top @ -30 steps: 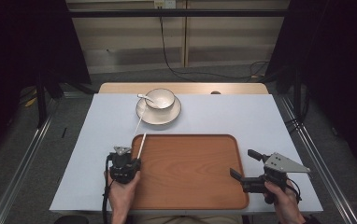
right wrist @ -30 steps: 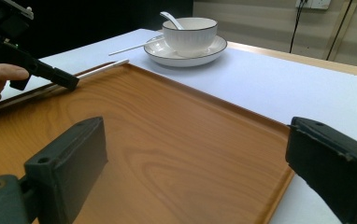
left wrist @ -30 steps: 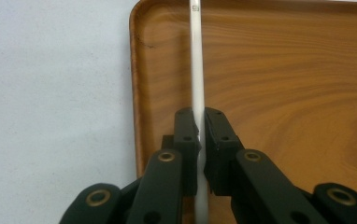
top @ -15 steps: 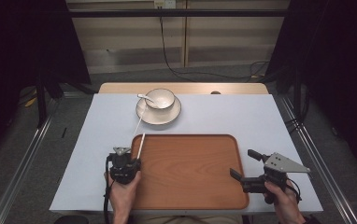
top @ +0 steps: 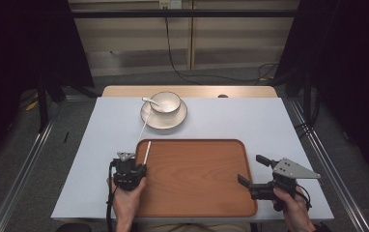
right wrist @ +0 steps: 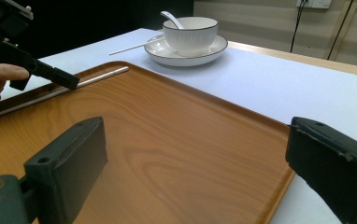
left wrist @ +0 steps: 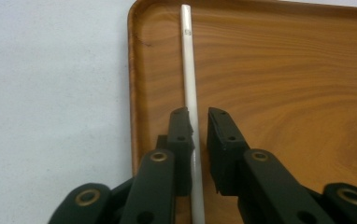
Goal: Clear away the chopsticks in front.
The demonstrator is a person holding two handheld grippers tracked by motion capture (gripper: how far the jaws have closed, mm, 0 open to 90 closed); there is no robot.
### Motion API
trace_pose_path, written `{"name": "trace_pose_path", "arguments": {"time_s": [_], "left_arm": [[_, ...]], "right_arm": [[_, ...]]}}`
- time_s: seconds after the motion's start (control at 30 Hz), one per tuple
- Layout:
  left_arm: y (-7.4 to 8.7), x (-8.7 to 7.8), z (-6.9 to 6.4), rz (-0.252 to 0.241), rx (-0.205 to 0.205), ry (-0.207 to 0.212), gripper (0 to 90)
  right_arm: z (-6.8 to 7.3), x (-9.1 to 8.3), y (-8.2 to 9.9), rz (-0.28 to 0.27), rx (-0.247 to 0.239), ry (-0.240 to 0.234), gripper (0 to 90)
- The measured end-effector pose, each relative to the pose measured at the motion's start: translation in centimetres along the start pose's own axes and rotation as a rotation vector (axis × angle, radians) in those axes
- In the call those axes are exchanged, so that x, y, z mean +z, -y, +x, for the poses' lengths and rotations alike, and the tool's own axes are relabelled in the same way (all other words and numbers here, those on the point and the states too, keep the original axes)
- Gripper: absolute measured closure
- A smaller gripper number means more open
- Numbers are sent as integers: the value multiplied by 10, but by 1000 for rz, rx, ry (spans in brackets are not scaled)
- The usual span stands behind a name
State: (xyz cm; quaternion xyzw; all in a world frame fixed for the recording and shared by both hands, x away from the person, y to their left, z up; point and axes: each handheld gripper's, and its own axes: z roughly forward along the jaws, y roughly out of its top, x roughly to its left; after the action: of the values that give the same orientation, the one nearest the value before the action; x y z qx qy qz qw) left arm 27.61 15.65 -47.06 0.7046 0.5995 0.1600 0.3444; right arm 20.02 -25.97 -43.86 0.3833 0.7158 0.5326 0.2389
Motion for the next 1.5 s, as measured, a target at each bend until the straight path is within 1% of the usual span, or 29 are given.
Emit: {"name": "trace_pose_path", "arguments": {"time_s": [0.03, 0.1, 0.13, 0.17, 0.2, 0.23, 0.27, 0.3, 0.33, 0.37, 0.4, 0.43, 0.5, 0.6, 0.63, 0.67, 0.7, 0.73, 0.77, 0.8, 0.83, 0.9, 0.93, 0.97, 1.03, 1.1, 1.2, 1.4, 1.5], "left_arm": [[0, 0, 0, -5, 0, 6, 771], [0, 1, 1, -13, -2, -11, 742], [0, 0, 1, -19, -1, 13, 742], [-1, -1, 0, -20, 19, -11, 697], [-3, -1, -2, -55, 37, -39, 647], [-5, -1, 0, -56, 30, 9, 604], [-5, -1, 0, -56, 30, 9, 575], [-6, -1, -1, -59, 51, -25, 575], [-7, -2, -2, -74, 77, -71, 525], [-8, -3, -2, -94, 90, -66, 443], [-9, -3, -1, -101, 91, -47, 443], [-11, -4, 0, -106, 96, -17, 378], [-13, -4, 0, -134, 137, -30, 347], [-16, -2, 0, -169, 185, -16, 254], [-18, 0, 1, -166, 196, -1, 196], [-21, 2, 1, -161, 199, 13, 196], [-23, 3, 2, -152, 197, 23, 143], [-26, 4, 4, -140, 191, 42, 143], [-30, 7, 6, -159, 184, 70, 116], [-30, 7, 6, -159, 184, 70, 105], [-33, 7, 9, -169, 188, 91, 105], [-36, 8, 11, -190, 192, 92, 95], [-38, 8, 13, -189, 189, 112, 74], [-42, 7, 16, -181, 175, 166, 62], [-43, 6, 16, -191, 184, 175, 58], [-47, 2, 17, -223, 212, 170, 47], [-55, 1, 18, -250, 224, 194, 36], [-72, 5, 23, -265, 244, 153, 53], [-78, 7, 25, -266, 259, 149, 42]], "right_arm": [[0, 0, 0, -2, 1, -5, 52], [0, 0, 0, -3, 2, -7, 52], [0, 0, 0, -3, 2, -7, 52], [0, 0, 0, -2, 2, -6, 52], [0, 0, 0, -3, 1, -5, 52], [0, 0, 0, -4, 1, -7, 52], [0, 0, 0, -4, 1, -7, 52], [0, 0, 0, -4, -1, -7, 52], [0, 0, 0, -5, 0, -7, 52], [0, 0, 0, -4, 1, -7, 52], [0, 0, 0, -4, 1, -7, 52], [0, 0, 0, -4, 0, -7, 52], [0, 0, 0, -4, 0, -7, 52], [0, 0, 0, -4, 2, -5, 52], [0, 0, 0, -4, 2, -4, 52], [0, 0, 0, -4, 2, -4, 52], [0, 0, 0, -3, 2, -4, 52], [0, 0, 0, -3, 2, -4, 52], [0, 0, 0, -2, -1, -5, 52], [0, 0, 0, -2, -1, -5, 52], [-1, 0, 0, -3, -1, -5, 52], [-1, 0, 0, -3, -1, -5, 52], [-1, 0, 0, -3, 0, -7, 52], [-1, 0, 0, -2, 0, -6, 52], [-1, 0, 0, -2, 1, -7, 52], [-1, 0, 0, -3, 1, -7, 52], [-1, 0, 0, -2, 2, -9, 52], [-1, 0, 0, -1, 1, -6, 52], [-1, 0, 0, -3, 2, -7, 52]]}}
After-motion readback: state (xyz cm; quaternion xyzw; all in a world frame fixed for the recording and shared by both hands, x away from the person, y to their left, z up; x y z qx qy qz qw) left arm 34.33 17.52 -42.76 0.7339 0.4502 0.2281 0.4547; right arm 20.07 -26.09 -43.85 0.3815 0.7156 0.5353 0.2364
